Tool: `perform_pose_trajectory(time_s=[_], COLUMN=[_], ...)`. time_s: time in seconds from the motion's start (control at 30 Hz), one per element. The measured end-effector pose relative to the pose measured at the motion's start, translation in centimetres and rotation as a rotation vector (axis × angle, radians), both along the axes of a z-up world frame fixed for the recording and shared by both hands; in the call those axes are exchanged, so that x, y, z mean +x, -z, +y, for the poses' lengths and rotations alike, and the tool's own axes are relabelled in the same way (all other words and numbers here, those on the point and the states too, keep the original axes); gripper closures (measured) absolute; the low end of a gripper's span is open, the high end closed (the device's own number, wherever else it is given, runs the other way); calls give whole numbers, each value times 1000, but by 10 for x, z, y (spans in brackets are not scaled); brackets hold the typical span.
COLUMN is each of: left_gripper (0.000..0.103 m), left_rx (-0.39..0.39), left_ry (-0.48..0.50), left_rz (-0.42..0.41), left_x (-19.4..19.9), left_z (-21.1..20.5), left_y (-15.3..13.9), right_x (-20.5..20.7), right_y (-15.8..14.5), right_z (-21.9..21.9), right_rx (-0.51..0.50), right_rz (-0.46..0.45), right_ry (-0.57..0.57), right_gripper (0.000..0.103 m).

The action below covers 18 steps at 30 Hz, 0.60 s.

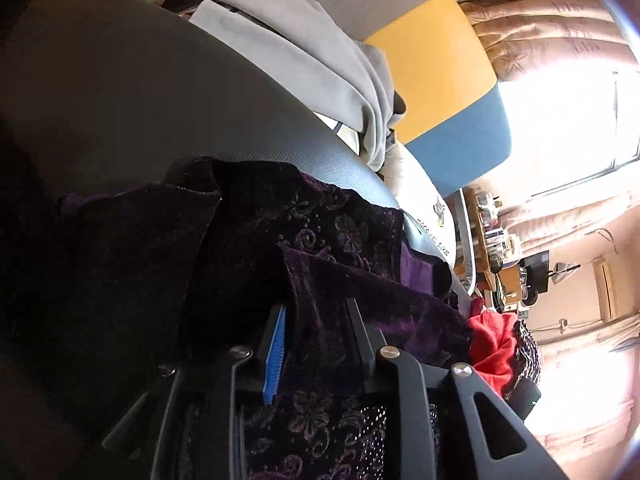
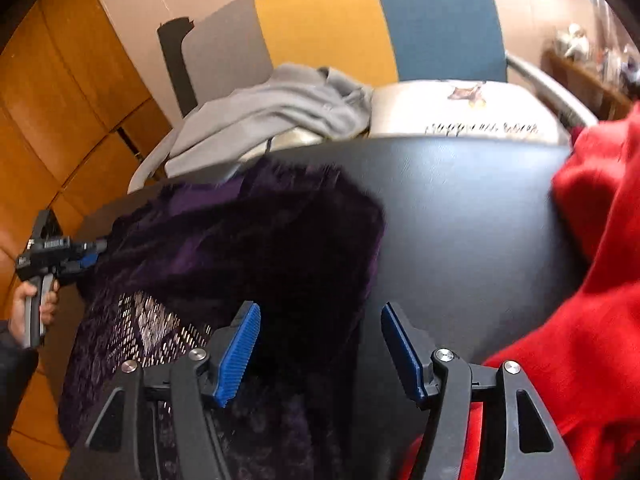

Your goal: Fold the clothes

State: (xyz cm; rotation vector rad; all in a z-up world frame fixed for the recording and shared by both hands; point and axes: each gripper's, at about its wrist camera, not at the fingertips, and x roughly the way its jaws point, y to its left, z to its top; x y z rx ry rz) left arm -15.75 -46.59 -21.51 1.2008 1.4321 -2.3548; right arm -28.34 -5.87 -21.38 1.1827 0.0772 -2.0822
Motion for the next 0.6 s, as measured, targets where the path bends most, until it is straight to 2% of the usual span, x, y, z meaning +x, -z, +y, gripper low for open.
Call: perform_pose_trajectory(time_s=[0.1, 0.2, 0.23, 0.27, 0.37, 0.43, 0.47, 0.5, 0.6], left_gripper=[75, 74, 74, 73, 63, 62, 61, 61, 61], left_rx=[-1, 8, 5, 1, -61, -117, -147, -173, -239], left_ry=[-9, -60, -72, -81, -42, 4, 31, 57, 115], left_rz=[3, 24, 33, 41, 60, 54, 50, 42, 22], left_x=[12, 35, 43, 50, 59, 57, 53, 47, 29], left_z=[2, -4, -6, -7, 0, 8, 14, 20, 34], left_y=[-3, -6, -8, -10, -18, -21, -22, -21, -18], right_x=[3, 6, 6, 6, 15, 27, 36, 45, 60], right_y=[19, 23, 22, 21, 9, -1, -5, -9, -14], right_z=[-13, -17, -15, -12, -3, -3, -6, -9, -18], right_rx=[48, 61, 59, 56, 30, 18, 28, 37, 48], right_rz=[7, 29, 33, 36, 76, 123, 154, 184, 232], right_ry=[-7, -11, -1, 15, 14, -39, -75, -110, -192], right_gripper=[39, 39, 37, 32, 30, 17, 5, 2, 2])
